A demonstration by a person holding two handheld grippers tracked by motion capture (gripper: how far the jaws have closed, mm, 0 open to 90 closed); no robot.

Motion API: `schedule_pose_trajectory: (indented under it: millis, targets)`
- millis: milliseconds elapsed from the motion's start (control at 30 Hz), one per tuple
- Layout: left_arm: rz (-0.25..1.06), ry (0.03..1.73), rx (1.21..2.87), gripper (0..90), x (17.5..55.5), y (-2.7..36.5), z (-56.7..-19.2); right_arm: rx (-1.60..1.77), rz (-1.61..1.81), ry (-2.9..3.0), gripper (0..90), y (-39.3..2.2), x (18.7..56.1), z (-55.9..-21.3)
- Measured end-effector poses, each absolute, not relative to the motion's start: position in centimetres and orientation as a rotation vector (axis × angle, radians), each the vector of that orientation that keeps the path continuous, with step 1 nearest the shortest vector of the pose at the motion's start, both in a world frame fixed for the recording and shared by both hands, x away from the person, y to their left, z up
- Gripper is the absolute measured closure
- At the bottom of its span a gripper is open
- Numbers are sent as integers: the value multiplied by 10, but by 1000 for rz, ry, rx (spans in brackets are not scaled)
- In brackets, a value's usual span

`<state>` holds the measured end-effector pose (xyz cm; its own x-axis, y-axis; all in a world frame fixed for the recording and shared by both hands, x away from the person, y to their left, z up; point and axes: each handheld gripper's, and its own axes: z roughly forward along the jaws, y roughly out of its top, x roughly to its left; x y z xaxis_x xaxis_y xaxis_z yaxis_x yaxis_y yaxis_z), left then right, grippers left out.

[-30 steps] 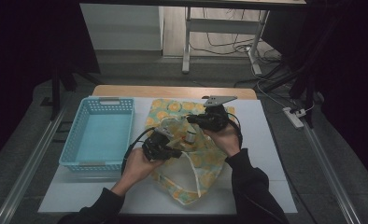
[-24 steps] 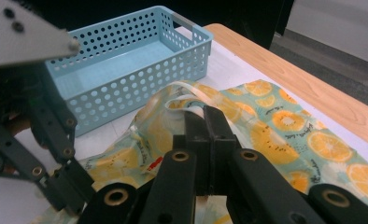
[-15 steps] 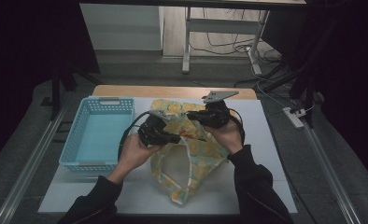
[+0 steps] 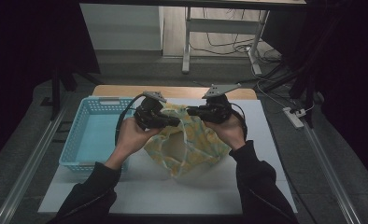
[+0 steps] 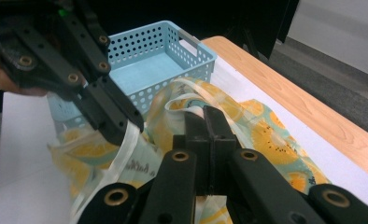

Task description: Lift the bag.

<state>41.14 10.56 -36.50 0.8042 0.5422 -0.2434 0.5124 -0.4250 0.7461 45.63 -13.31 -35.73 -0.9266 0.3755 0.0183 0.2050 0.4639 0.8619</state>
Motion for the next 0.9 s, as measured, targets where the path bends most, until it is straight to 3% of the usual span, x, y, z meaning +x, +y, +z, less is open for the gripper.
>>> schedule_pose_trajectory:
  millis: [900]
  targets:
    - [115, 725, 1944, 900, 428, 126, -292, 449, 1486, 2468, 900, -127, 455, -302]
